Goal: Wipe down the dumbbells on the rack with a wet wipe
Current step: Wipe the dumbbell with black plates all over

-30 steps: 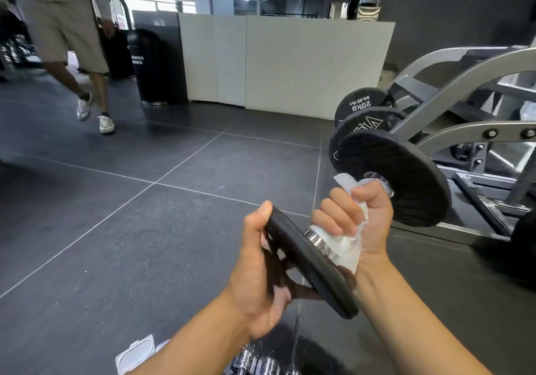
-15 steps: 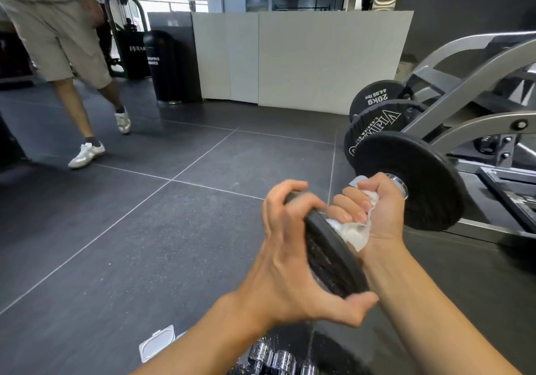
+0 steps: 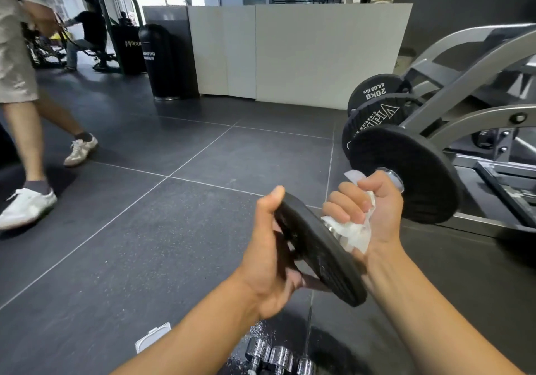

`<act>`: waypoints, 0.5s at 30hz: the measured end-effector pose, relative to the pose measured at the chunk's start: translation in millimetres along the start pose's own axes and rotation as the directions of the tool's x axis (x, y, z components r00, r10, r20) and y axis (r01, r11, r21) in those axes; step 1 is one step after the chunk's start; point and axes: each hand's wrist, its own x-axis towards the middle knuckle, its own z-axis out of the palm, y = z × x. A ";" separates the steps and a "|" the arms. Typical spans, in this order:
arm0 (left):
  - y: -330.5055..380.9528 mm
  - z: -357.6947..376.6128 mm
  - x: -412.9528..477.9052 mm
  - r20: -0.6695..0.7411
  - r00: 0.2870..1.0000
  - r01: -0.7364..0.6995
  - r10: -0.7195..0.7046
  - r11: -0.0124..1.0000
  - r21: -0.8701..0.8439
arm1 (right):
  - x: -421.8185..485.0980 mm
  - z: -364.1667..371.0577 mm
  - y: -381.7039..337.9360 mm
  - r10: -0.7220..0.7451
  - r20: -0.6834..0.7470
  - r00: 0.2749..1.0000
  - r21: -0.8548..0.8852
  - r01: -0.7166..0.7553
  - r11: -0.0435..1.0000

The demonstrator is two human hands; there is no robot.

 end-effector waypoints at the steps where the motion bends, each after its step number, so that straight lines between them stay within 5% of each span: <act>1: -1.3 -3.8 0.4 0.069 0.994 0.085 -0.079 0.992 -0.090 | 0.4 -1.4 -0.8 0.020 0.094 0.995 0.016 -0.022 1.000; 5: -1.9 -6.4 -2.6 0.259 0.948 0.256 -0.187 0.928 -0.269 | 0.7 1.0 -2.6 0.066 0.307 0.949 -0.010 -0.066 0.998; 8: -2.4 5.9 -6.3 0.048 0.999 0.030 -0.023 0.988 -0.149 | -1.0 6.2 -1.0 0.020 0.140 0.990 -0.055 -0.013 0.998; 11: -1.7 14.5 -10.0 -0.074 0.942 -0.318 0.327 0.942 0.108 | -2.5 11.5 0.2 -0.024 0.007 1.000 -0.023 0.024 0.999; 13: -5.2 6.8 -3.4 0.064 0.786 -0.558 0.615 0.660 0.503 | -1.2 12.9 -0.4 -0.072 -0.067 0.995 -0.053 0.068 0.996; 15: -7.8 -7.0 6.8 0.384 0.480 -0.654 0.788 0.030 0.756 | 0.7 14.2 -0.2 -0.127 -0.145 0.981 -0.074 0.117 0.990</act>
